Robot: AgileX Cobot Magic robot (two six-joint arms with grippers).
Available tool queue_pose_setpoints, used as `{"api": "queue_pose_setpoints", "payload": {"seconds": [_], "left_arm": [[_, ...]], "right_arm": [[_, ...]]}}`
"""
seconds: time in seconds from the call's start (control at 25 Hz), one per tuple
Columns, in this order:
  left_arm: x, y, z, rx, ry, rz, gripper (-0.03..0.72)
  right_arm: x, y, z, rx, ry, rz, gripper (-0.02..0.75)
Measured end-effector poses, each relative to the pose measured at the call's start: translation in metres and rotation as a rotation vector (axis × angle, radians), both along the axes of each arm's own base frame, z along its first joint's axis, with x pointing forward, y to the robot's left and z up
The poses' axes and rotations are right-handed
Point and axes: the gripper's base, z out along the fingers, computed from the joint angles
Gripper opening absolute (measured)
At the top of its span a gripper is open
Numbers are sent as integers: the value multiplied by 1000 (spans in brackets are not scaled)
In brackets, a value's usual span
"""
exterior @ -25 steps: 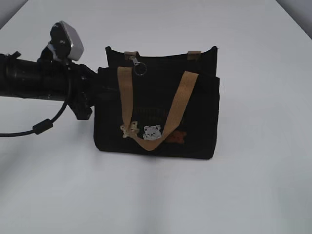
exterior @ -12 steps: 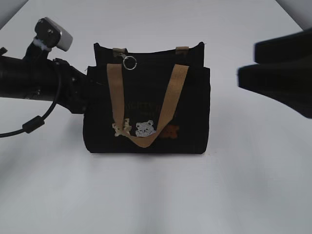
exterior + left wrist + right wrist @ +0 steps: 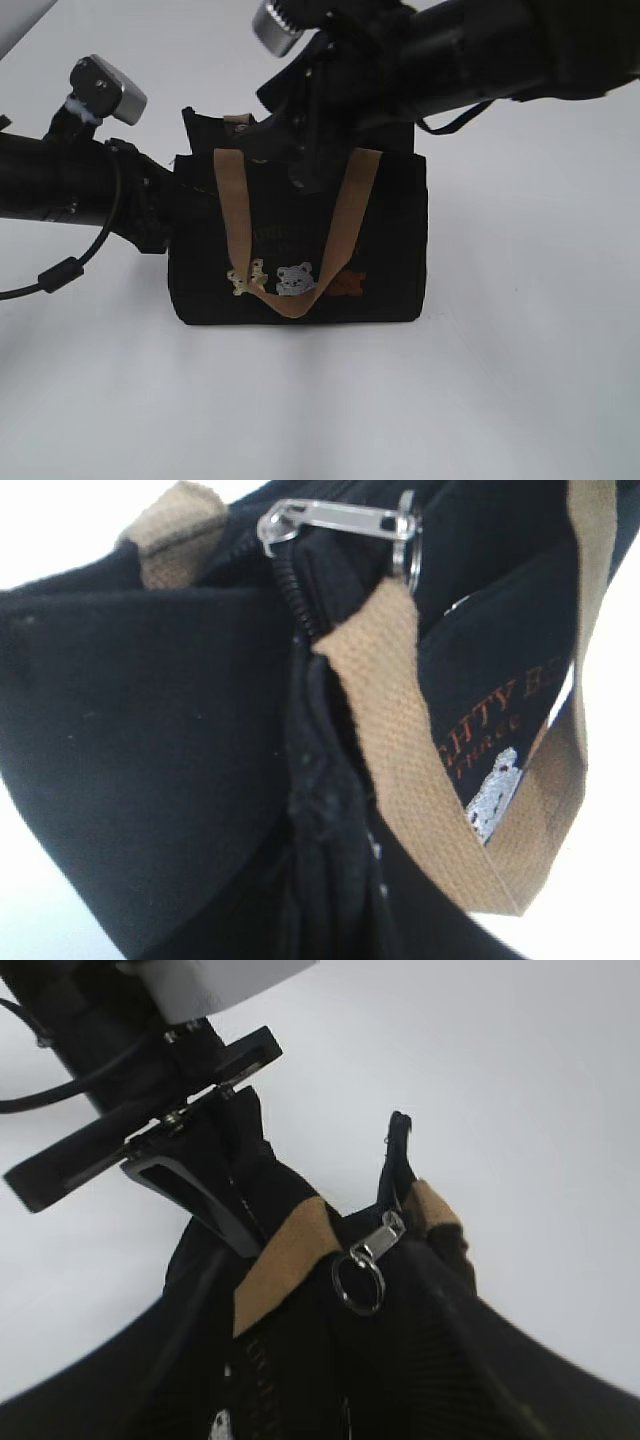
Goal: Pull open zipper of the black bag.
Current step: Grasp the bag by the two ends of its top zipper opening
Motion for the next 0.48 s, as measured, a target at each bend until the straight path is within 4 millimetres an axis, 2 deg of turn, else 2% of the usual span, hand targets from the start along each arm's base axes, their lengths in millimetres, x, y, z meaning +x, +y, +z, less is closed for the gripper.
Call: {"api": "queue_pose_setpoints", "payload": {"seconds": [0.12, 0.24, 0.32, 0.48], "left_arm": [[0, 0, 0, 1, -1, 1, 64], [0, 0, 0, 1, -1, 2, 64], [0, 0, 0, 1, -1, 2, 64], [0, 0, 0, 3, -1, 3, 64]], "right_arm": [[18, 21, -15, -38, -2, 33, 410], [32, 29, -30, -66, 4, 12, 375], [38, 29, -40, -89, 7, -16, 302], [40, 29, -44, -84, 25, -44, 60]]}}
